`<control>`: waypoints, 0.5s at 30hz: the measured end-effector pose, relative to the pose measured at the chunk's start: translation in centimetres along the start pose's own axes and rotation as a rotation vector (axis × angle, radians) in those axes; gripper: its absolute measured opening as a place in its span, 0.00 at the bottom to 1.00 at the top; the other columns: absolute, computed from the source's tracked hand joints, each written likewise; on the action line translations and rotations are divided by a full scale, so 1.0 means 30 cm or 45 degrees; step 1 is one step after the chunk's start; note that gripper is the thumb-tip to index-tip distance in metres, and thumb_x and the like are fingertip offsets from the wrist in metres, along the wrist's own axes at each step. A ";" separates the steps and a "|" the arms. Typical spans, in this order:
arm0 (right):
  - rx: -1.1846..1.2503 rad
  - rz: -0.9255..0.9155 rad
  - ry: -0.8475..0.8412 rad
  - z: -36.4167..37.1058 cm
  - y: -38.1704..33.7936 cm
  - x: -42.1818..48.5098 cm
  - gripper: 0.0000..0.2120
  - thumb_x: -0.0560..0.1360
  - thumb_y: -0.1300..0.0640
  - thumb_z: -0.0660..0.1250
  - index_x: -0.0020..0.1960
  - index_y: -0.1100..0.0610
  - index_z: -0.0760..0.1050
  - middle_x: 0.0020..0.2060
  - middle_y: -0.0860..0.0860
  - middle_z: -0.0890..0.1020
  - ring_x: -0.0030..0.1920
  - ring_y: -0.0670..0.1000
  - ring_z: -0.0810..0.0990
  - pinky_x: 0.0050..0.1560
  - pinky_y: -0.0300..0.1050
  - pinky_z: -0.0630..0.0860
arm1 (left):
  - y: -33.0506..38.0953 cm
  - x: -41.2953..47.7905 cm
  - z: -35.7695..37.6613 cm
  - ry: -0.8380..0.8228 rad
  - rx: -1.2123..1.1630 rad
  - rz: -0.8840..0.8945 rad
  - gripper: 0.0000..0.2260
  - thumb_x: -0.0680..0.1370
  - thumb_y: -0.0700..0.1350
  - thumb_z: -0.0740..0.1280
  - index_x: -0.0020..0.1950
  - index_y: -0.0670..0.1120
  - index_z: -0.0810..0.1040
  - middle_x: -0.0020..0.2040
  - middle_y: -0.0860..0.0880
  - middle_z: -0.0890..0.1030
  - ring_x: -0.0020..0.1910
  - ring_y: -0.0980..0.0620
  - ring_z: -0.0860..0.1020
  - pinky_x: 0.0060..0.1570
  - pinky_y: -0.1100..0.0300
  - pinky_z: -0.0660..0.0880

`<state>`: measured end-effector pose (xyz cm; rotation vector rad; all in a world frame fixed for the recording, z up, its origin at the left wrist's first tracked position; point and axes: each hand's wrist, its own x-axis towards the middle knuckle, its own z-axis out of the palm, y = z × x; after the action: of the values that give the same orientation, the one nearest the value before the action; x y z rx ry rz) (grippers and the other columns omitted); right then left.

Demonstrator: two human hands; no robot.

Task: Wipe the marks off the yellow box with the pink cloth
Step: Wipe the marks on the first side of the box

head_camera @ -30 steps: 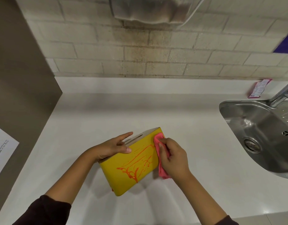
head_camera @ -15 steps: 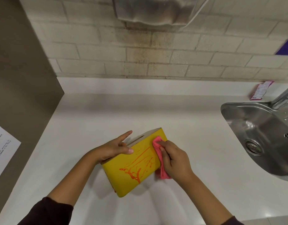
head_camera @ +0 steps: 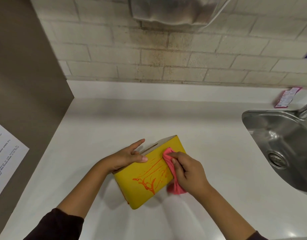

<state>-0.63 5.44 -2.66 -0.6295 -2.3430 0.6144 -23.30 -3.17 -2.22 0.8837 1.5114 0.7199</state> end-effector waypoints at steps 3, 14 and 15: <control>0.068 0.245 0.168 0.002 0.009 0.018 0.12 0.77 0.54 0.58 0.54 0.51 0.79 0.43 0.41 0.81 0.42 0.37 0.77 0.42 0.23 0.69 | 0.005 -0.004 0.008 0.024 0.009 -0.013 0.47 0.60 0.60 0.74 0.74 0.62 0.53 0.66 0.45 0.70 0.67 0.41 0.70 0.66 0.43 0.69; 0.078 0.044 0.052 0.029 -0.042 0.013 0.14 0.77 0.52 0.57 0.56 0.51 0.78 0.48 0.45 0.83 0.48 0.43 0.77 0.47 0.25 0.69 | 0.003 0.008 0.013 0.053 0.057 -0.010 0.38 0.70 0.53 0.69 0.75 0.60 0.52 0.62 0.45 0.71 0.58 0.44 0.76 0.59 0.50 0.75; 0.051 0.038 0.042 0.018 -0.026 0.011 0.14 0.77 0.52 0.57 0.56 0.51 0.78 0.48 0.47 0.84 0.48 0.44 0.78 0.46 0.25 0.70 | 0.003 0.009 0.013 0.050 0.066 -0.011 0.37 0.70 0.53 0.68 0.74 0.61 0.52 0.60 0.46 0.71 0.57 0.46 0.76 0.56 0.52 0.76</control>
<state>-1.43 4.89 -2.46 -0.6528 -2.2888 0.6580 -22.92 -2.90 -2.32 0.9065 1.5739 0.6980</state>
